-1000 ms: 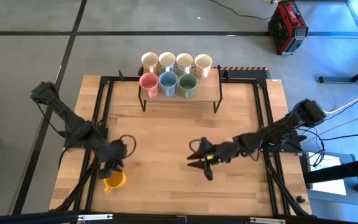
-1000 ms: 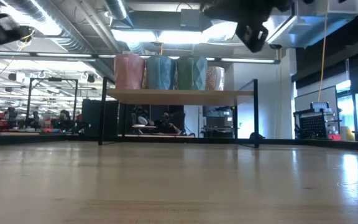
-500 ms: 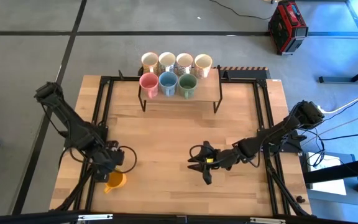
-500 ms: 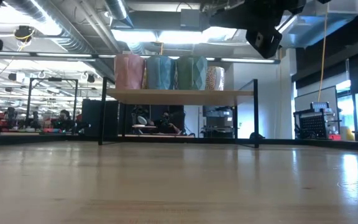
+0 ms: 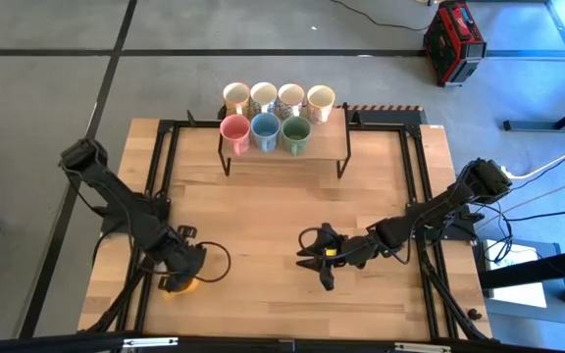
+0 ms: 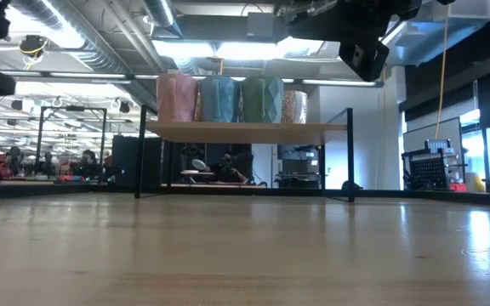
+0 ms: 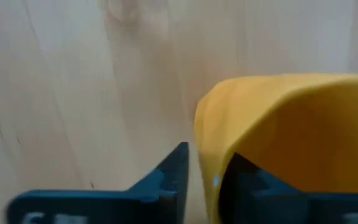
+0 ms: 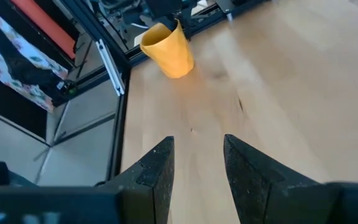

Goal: Place coffee mugs
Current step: Put the yellow mug on the shelf

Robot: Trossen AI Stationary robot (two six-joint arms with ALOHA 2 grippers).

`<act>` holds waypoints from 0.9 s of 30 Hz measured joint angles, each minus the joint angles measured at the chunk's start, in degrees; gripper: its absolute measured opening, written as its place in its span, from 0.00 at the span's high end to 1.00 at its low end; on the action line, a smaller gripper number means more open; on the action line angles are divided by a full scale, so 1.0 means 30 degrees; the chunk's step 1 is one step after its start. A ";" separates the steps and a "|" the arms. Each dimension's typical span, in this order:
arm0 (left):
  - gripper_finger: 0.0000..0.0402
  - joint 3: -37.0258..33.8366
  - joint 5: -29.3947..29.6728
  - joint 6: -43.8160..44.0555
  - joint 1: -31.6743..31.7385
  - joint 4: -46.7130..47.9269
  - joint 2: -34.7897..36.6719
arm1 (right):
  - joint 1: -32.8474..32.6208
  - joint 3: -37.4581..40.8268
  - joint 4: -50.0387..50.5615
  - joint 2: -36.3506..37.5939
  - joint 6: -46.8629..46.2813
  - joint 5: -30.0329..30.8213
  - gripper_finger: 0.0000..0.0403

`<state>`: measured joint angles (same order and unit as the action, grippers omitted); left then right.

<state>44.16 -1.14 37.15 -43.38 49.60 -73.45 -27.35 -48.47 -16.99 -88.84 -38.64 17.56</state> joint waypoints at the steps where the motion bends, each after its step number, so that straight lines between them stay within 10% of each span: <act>1: 0.87 0.0000 -0.0010 -0.0321 0.0197 -0.0013 -0.0159 | 0.0000 -0.0006 0.0000 0.0000 -0.0340 0.0000 0.69; 17: 0.96 -0.0022 0.1395 0.0049 0.9461 -0.2042 -0.0159 | 0.0026 -0.0001 -0.0274 -0.1398 0.0379 0.5563 0.53; 27: 0.96 0.0061 0.1873 0.0018 1.3443 -0.4496 -0.1317 | 0.1534 -0.0505 -0.6448 -0.5002 0.6222 0.2506 0.41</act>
<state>44.34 4.48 37.20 -3.05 36.12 -77.41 -22.75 -49.99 -36.34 -103.84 -19.98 25.08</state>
